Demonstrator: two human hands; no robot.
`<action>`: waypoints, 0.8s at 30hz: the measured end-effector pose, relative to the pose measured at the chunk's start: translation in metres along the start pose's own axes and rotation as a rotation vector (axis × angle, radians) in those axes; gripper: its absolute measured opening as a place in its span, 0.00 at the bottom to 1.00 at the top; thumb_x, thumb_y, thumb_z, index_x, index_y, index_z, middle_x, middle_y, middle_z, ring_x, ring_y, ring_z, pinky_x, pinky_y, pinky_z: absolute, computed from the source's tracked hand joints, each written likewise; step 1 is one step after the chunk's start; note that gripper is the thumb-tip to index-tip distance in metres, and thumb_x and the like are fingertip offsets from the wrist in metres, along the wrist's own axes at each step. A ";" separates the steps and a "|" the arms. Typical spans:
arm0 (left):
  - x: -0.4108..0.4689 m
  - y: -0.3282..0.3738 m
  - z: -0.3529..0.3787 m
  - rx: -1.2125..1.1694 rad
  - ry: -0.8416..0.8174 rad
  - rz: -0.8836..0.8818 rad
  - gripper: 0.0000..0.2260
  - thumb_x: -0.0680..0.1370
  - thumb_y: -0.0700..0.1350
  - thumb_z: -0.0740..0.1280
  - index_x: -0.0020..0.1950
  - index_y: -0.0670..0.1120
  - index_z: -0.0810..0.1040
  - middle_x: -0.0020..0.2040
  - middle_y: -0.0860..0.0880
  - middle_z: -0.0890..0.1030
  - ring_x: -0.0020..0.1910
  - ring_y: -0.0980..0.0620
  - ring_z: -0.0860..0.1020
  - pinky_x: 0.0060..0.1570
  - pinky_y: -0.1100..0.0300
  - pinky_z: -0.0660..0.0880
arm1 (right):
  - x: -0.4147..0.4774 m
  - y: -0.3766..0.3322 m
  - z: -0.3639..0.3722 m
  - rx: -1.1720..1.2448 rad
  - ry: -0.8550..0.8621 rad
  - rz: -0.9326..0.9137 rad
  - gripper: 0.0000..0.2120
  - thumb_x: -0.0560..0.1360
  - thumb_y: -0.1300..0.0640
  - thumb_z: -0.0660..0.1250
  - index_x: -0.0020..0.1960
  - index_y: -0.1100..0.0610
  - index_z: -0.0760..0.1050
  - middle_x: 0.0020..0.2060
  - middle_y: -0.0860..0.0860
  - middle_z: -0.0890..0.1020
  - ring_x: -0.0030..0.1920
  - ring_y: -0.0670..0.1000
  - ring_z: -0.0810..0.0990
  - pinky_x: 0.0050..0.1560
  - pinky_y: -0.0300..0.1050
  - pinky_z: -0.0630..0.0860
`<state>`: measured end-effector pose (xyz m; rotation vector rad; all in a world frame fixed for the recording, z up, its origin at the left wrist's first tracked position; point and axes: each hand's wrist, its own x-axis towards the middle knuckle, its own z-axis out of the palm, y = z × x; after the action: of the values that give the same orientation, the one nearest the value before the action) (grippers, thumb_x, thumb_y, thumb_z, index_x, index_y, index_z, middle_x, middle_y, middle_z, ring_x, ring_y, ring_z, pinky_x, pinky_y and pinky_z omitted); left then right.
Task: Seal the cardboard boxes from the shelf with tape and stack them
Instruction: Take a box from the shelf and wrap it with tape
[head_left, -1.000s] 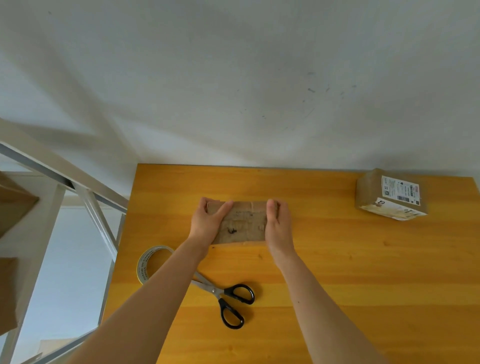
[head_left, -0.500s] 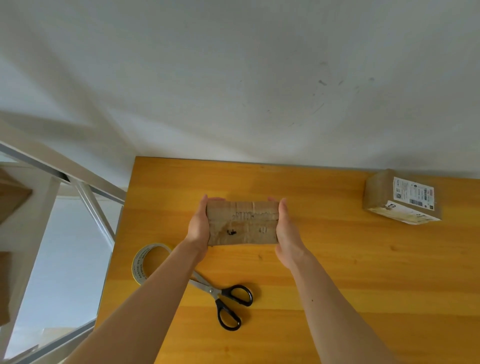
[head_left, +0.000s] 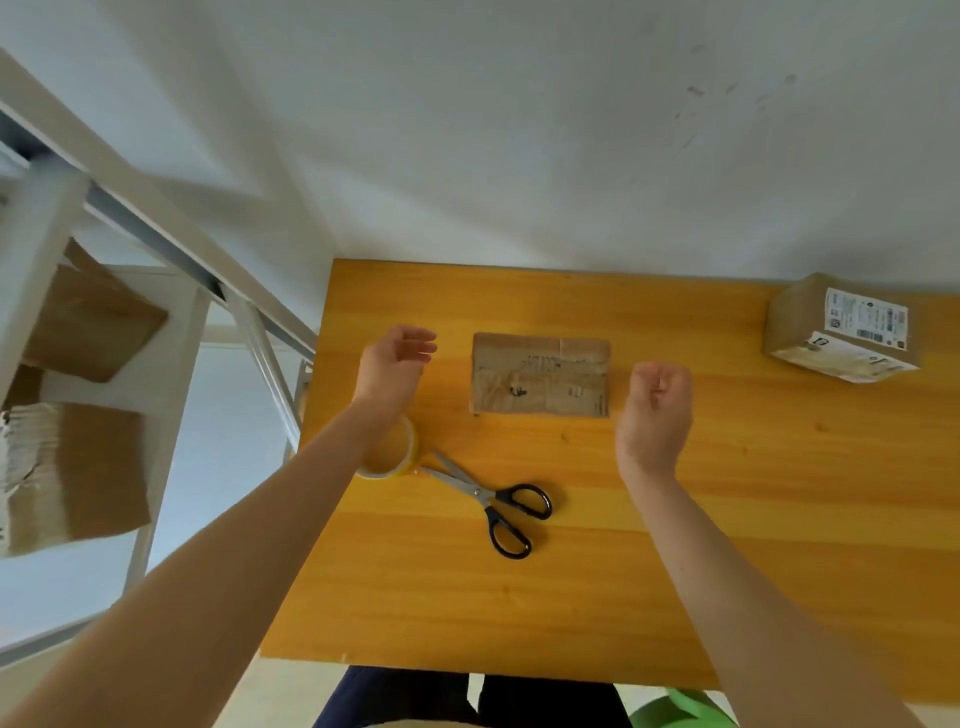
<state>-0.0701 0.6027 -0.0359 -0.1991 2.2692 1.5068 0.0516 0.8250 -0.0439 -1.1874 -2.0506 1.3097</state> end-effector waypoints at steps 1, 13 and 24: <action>-0.009 -0.005 -0.009 0.096 0.005 0.039 0.18 0.73 0.29 0.59 0.44 0.53 0.76 0.44 0.54 0.80 0.45 0.56 0.78 0.40 0.67 0.72 | -0.015 -0.003 -0.001 -0.049 0.014 -0.109 0.05 0.81 0.57 0.60 0.49 0.58 0.70 0.41 0.51 0.73 0.42 0.53 0.72 0.42 0.44 0.68; -0.062 -0.095 -0.049 1.225 -0.324 0.372 0.14 0.80 0.48 0.63 0.65 0.51 0.73 0.61 0.52 0.75 0.63 0.50 0.71 0.63 0.58 0.63 | -0.138 0.006 0.058 -0.294 -0.680 -0.339 0.07 0.81 0.62 0.61 0.56 0.60 0.76 0.50 0.52 0.80 0.50 0.51 0.78 0.49 0.49 0.77; -0.074 -0.082 -0.076 0.814 -0.226 0.574 0.05 0.77 0.37 0.67 0.50 0.41 0.82 0.45 0.46 0.83 0.46 0.42 0.80 0.48 0.52 0.72 | -0.162 -0.002 0.091 -0.214 -0.756 -0.149 0.15 0.82 0.56 0.60 0.67 0.58 0.73 0.62 0.54 0.78 0.62 0.53 0.77 0.60 0.52 0.75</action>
<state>0.0053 0.4929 -0.0505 0.8615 2.6430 0.6282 0.0725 0.6427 -0.0701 -0.6291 -2.7926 1.6613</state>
